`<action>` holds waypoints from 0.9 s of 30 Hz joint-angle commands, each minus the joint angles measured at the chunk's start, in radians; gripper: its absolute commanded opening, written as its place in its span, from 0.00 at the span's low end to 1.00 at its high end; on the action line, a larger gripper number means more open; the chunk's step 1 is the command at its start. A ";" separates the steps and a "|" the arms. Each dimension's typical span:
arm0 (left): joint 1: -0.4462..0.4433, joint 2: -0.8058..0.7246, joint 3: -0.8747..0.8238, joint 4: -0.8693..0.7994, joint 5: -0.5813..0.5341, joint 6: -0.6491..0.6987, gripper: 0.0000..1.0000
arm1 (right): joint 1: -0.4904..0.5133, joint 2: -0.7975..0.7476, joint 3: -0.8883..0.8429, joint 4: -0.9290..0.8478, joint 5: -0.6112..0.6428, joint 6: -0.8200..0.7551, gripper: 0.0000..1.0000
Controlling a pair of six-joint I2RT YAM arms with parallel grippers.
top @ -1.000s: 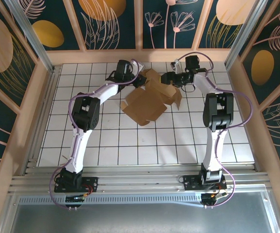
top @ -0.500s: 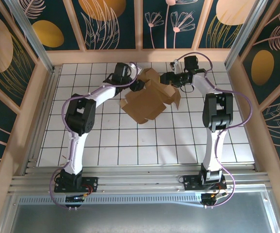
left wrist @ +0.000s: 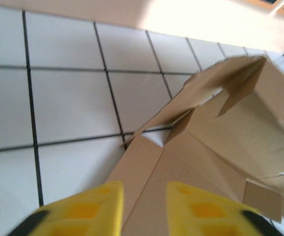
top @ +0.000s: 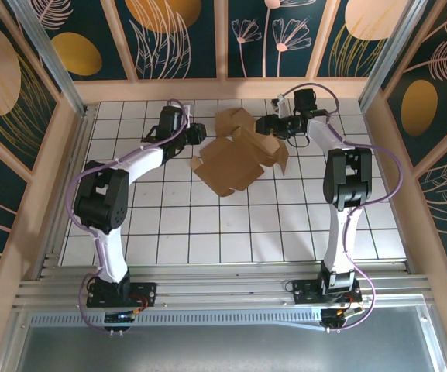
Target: Fold the paper box
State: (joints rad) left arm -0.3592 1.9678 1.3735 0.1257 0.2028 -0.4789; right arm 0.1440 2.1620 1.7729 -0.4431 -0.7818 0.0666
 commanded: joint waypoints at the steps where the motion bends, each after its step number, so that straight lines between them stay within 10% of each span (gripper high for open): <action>1: -0.006 0.064 0.016 -0.003 -0.023 -0.295 0.17 | 0.003 0.016 0.004 -0.009 0.068 0.012 0.63; 14: -0.012 0.401 0.324 0.033 0.129 -0.631 0.02 | 0.003 0.008 -0.017 -0.018 0.067 -0.007 0.62; 27: -0.032 0.575 0.662 -0.463 -0.043 -0.671 0.03 | 0.006 0.010 -0.017 -0.020 0.067 -0.008 0.62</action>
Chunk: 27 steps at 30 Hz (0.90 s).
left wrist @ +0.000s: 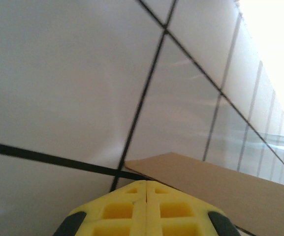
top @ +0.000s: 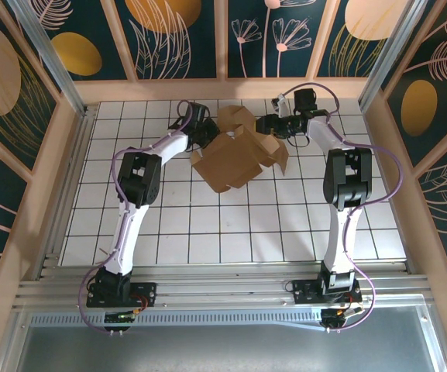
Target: Fold the paper box
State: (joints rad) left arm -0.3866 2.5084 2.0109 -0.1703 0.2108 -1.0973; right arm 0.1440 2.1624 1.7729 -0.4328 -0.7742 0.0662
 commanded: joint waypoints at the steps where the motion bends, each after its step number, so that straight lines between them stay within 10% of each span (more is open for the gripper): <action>1: -0.007 0.031 0.016 -0.172 -0.070 -0.064 0.05 | 0.005 0.011 -0.017 -0.030 0.059 -0.008 0.62; 15: 0.003 -0.041 -0.126 -0.010 -0.185 0.035 0.19 | 0.009 0.020 0.007 -0.044 0.065 -0.003 0.62; 20: 0.025 -0.239 -0.341 0.357 -0.088 0.214 0.29 | 0.012 0.027 0.016 -0.052 0.066 -0.008 0.62; 27: 0.039 -0.385 -0.377 0.438 0.031 0.635 0.26 | 0.012 0.030 0.013 -0.056 0.068 -0.017 0.62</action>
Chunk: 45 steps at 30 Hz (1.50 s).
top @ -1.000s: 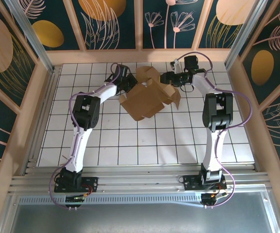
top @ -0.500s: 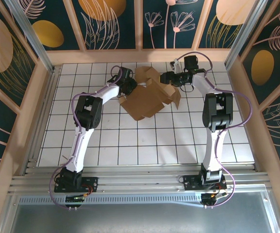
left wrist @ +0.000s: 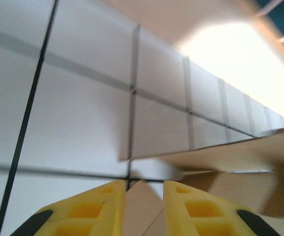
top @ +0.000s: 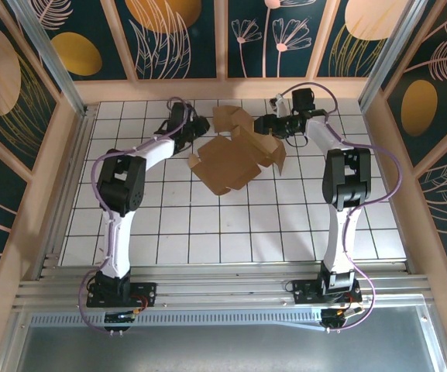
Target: Fold the paper box
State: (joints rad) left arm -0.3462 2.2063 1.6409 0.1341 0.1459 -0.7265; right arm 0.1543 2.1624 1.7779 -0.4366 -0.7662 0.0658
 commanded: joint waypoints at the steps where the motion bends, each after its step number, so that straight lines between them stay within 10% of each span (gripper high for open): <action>1: 0.001 -0.086 0.003 0.131 0.138 0.335 0.26 | 0.001 0.031 0.011 -0.055 0.061 -0.017 0.62; 12: 0.048 0.195 0.571 -0.415 0.604 1.043 0.43 | 0.002 0.054 0.050 -0.086 0.047 -0.033 0.62; 18: 0.086 0.233 0.604 -0.394 0.591 1.181 0.62 | 0.002 0.054 0.057 -0.106 0.053 -0.053 0.62; 34: 0.055 0.435 0.734 -0.194 0.735 1.000 0.60 | 0.009 0.066 0.082 -0.121 0.053 -0.052 0.62; 45: 0.009 0.402 0.694 -0.231 0.711 0.974 0.26 | 0.016 0.075 0.092 -0.110 0.075 -0.003 0.56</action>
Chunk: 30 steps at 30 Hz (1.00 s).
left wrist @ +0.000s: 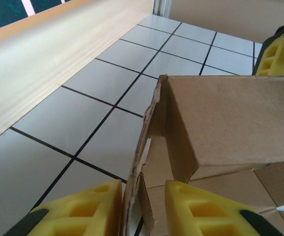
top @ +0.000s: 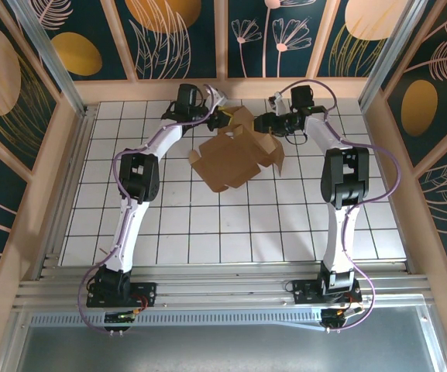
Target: Fold the paper box
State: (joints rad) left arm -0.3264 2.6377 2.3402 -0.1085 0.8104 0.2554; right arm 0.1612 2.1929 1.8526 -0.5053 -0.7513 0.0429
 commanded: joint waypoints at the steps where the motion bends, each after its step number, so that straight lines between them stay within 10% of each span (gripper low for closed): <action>1: -0.018 -0.043 -0.017 0.009 0.038 -0.008 0.23 | 0.010 0.048 0.018 -0.040 0.060 0.028 0.56; 17: -0.086 -0.071 0.045 0.116 -0.149 -0.545 0.00 | 0.012 0.055 0.020 -0.013 0.021 0.074 0.59; 30: -0.168 -0.077 0.046 0.029 -0.329 -0.596 0.00 | 0.017 0.048 -0.005 0.006 0.026 0.076 0.58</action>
State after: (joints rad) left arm -0.4168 2.6057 2.3398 -0.0830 0.4404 -0.1978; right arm 0.1589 2.1986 1.8637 -0.4984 -0.7586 0.1112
